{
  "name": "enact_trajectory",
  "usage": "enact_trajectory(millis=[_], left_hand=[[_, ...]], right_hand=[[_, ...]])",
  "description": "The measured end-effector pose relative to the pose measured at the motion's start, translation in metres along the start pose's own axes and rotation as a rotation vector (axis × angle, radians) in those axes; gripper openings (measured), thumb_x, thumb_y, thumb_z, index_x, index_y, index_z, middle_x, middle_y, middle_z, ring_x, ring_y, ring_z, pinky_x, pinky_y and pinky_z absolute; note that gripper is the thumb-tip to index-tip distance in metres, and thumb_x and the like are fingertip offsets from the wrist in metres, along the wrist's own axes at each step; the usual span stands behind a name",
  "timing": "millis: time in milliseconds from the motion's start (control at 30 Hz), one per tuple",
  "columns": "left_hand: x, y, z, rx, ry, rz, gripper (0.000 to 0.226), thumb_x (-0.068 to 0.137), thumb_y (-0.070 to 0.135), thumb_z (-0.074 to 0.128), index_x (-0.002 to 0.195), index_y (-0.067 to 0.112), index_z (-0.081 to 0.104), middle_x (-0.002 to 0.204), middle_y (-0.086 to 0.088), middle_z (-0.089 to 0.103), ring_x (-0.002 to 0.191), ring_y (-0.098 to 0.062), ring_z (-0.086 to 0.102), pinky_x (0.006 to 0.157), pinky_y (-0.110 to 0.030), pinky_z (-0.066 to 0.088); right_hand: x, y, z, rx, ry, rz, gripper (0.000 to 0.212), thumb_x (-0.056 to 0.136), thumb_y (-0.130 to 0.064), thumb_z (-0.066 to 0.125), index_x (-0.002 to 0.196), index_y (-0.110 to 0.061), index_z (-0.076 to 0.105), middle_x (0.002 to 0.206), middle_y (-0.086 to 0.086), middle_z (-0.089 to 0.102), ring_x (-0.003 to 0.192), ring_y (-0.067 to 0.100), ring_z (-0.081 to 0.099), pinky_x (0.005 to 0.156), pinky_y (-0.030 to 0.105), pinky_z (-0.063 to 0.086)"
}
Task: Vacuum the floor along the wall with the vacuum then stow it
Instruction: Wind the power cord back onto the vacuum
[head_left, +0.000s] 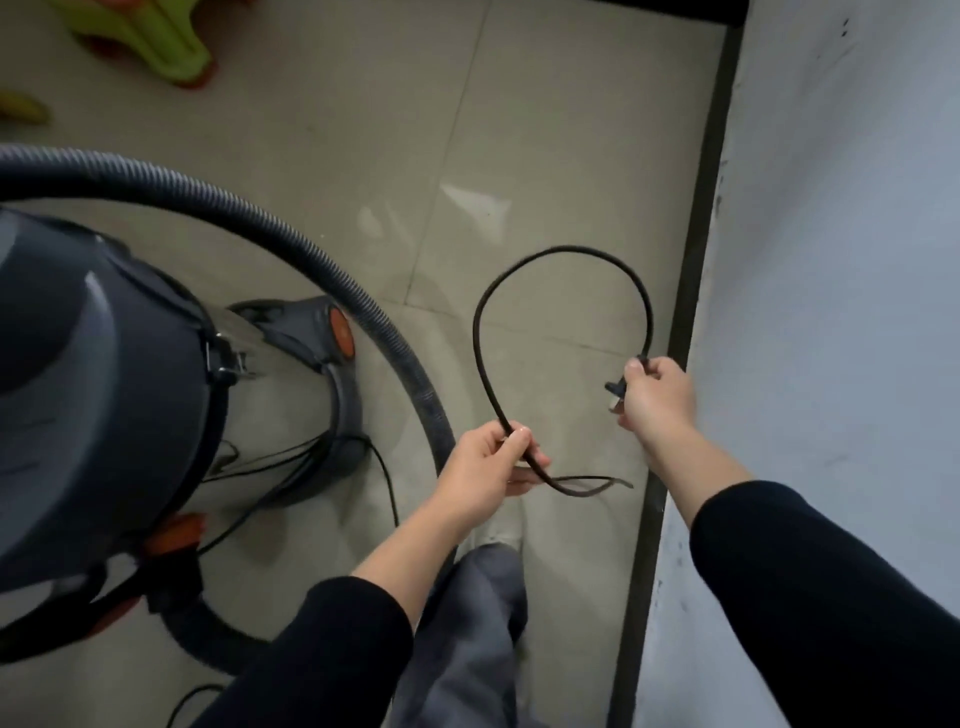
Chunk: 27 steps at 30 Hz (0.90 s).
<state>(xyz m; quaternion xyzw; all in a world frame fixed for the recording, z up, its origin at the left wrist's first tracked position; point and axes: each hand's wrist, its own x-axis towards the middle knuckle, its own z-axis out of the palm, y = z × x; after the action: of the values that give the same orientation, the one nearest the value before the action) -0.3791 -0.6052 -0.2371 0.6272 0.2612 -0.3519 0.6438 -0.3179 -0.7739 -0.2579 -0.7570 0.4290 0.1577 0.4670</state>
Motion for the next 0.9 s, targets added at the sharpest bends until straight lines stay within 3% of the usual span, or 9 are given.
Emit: enact_trajectory(millis=[133, 333, 467, 633, 767, 833, 900], left_hand=[[-0.039, -0.065, -0.003, 0.023, 0.001, -0.039, 0.021, 0.103, 0.020, 0.044, 0.085, 0.016, 0.054, 0.078, 0.000, 0.070, 0.066, -0.011, 0.067, 0.063, -0.019, 0.052], [-0.078, -0.159, -0.009, 0.112, -0.055, -0.066, 0.019, 0.102, 0.024, 0.044, 0.090, 0.016, 0.056, 0.074, 0.002, 0.067, 0.065, -0.015, 0.062, 0.060, -0.018, 0.048], [-0.105, -0.223, -0.030, 0.223, -0.135, -0.105, 0.022, 0.103, 0.028, 0.041, 0.092, 0.017, 0.057, 0.072, 0.002, 0.063, 0.060, -0.006, 0.058, 0.058, -0.016, 0.046], [-0.134, -0.297, -0.094, 0.329, -0.246, -0.156, 0.023, 0.103, 0.032, 0.041, 0.091, 0.022, 0.057, 0.073, 0.002, 0.065, 0.060, -0.009, 0.058, 0.059, -0.018, 0.045], [-0.167, -0.364, -0.165, 0.403, -0.324, -0.149, 0.022, 0.103, 0.028, 0.040, 0.091, 0.021, 0.058, 0.074, -0.001, 0.065, 0.062, -0.010, 0.057, 0.061, -0.016, 0.046], [-0.185, -0.404, -0.200, 0.360, -0.312, -0.165, 0.022, 0.104, 0.025, 0.039, 0.091, 0.018, 0.057, 0.071, -0.002, 0.065, 0.058, -0.010, 0.058, 0.058, -0.017, 0.045], [-0.200, -0.446, -0.232, 0.329, -0.293, -0.190, 0.023, 0.104, 0.020, 0.039, 0.089, 0.014, 0.055, 0.064, -0.001, 0.064, 0.050, -0.006, 0.058, 0.055, -0.016, 0.046]], right_hand=[[-0.045, 0.077, 0.006, -0.010, -0.011, 0.092, 0.020, 0.100, -0.026, 0.045, 0.083, -0.019, 0.049, 0.075, -0.002, 0.057, 0.078, 0.023, 0.060, 0.083, 0.043, 0.052], [-0.096, 0.183, 0.018, -0.085, -0.005, 0.170, 0.016, 0.099, -0.027, 0.046, 0.094, -0.016, 0.055, 0.085, 0.002, 0.060, 0.091, 0.027, 0.062, 0.088, 0.046, 0.053], [-0.134, 0.249, 0.029, -0.099, 0.000, 0.265, 0.021, 0.098, -0.026, 0.047, 0.081, -0.016, 0.055, 0.085, 0.005, 0.062, 0.088, 0.028, 0.064, 0.087, 0.047, 0.054], [-0.197, 0.317, 0.055, -0.023, -0.016, 0.357, 0.020, 0.096, -0.021, 0.052, 0.078, -0.015, 0.057, 0.086, 0.010, 0.064, 0.082, 0.026, 0.065, 0.076, 0.039, 0.052], [-0.258, 0.368, 0.088, -0.033, 0.034, 0.314, 0.016, 0.095, -0.016, 0.054, 0.081, -0.010, 0.059, 0.082, 0.009, 0.060, 0.079, 0.025, 0.060, 0.068, 0.034, 0.050], [-0.287, 0.400, 0.115, -0.128, 0.025, 0.306, 0.015, 0.092, -0.013, 0.055, 0.081, -0.005, 0.062, 0.078, 0.012, 0.060, 0.073, 0.026, 0.060, 0.058, 0.028, 0.050], [-0.310, 0.435, 0.148, -0.291, -0.028, 0.304, 0.019, 0.087, -0.016, 0.055, 0.077, -0.002, 0.064, 0.078, 0.016, 0.064, 0.073, 0.031, 0.061, 0.065, 0.032, 0.054]])
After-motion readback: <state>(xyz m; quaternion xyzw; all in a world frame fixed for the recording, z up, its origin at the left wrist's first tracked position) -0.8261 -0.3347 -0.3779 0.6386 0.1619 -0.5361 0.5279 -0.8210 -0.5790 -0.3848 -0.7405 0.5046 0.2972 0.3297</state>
